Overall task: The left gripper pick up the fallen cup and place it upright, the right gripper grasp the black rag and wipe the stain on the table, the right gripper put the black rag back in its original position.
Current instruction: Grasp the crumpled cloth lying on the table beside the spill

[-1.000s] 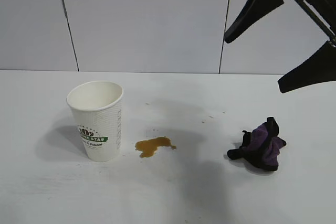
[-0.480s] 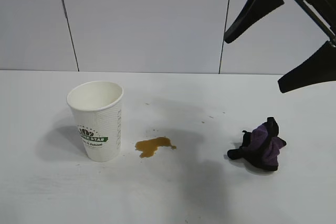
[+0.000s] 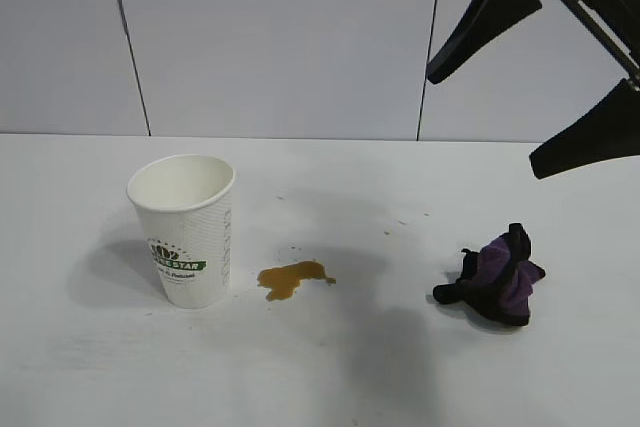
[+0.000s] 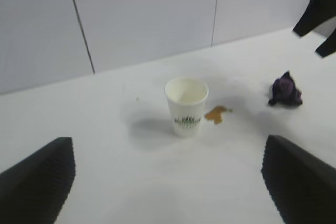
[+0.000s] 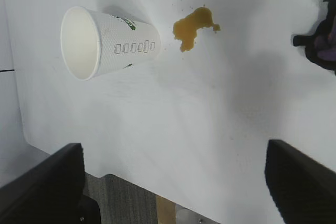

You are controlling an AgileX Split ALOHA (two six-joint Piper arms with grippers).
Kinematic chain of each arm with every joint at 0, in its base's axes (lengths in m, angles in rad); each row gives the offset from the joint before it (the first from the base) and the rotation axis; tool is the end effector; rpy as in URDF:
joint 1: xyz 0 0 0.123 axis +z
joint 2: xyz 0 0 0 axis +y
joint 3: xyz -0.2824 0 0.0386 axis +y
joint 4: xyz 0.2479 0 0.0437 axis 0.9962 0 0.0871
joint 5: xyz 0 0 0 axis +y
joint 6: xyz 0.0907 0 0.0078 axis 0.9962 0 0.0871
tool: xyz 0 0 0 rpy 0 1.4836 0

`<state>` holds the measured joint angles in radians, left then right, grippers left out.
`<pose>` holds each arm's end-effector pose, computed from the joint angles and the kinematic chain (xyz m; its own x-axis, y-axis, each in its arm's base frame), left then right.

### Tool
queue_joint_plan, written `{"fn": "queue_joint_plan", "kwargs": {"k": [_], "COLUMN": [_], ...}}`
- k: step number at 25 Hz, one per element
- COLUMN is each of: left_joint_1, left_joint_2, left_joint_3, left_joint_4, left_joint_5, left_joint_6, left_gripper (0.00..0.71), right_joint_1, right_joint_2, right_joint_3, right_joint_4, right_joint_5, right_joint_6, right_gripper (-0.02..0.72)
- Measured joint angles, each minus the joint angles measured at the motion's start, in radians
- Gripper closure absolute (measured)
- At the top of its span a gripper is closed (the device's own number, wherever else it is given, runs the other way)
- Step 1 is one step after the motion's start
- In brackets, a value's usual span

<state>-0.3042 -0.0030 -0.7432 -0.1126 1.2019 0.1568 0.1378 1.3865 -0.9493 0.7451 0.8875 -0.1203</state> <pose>-0.0464 0.0046 0.3286 -0.2942 0.2130 -0.9317 0.4282 0.9009 0.0708 0.2563 0.0839 0.2738 -0.9467 0.2087 -0.2452 0.0158 0.7908 0.6119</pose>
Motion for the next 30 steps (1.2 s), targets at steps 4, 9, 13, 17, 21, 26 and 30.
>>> {"fn": "queue_joint_plan", "kwargs": {"k": [4, 9, 13, 17, 21, 26, 30], "left_joint_1": [0.0, 0.0, 0.0, 0.0, 0.0, 0.0, 0.0], "left_joint_2": [0.0, 0.0, 0.0, 0.001, 0.001, 0.001, 0.001], "left_joint_3": [0.046, 0.144, 0.197, 0.224, 0.225, 0.227, 0.228], "left_joint_4": [0.021, 0.024, 0.025, 0.026, 0.063, 0.139, 0.147], "left_joint_5": [0.033, 0.032, 0.023, 0.015, 0.002, -0.002, -0.002], "left_joint_6": [-0.005, -0.005, -0.006, -0.006, -0.051, -0.177, -0.192], "left_gripper": [0.016, 0.016, 0.016, 0.016, 0.016, 0.016, 0.016], "right_joint_1": [0.0, 0.0, 0.0, 0.0, 0.0, 0.0, 0.0], "right_joint_2": [0.0, 0.0, 0.0, 0.0, 0.0, 0.0, 0.0], "right_joint_3": [0.0, 0.0, 0.0, 0.0, 0.0, 0.0, 0.0], "right_joint_4": [0.0, 0.0, 0.0, 0.0, 0.0, 0.0, 0.0], "right_joint_5": [-0.001, -0.001, -0.001, -0.001, -0.003, -0.007, -0.008], "right_joint_6": [0.0, 0.0, 0.0, -0.001, -0.001, -0.003, -0.045], "right_gripper": [0.064, 0.064, 0.064, 0.064, 0.064, 0.064, 0.064]}}
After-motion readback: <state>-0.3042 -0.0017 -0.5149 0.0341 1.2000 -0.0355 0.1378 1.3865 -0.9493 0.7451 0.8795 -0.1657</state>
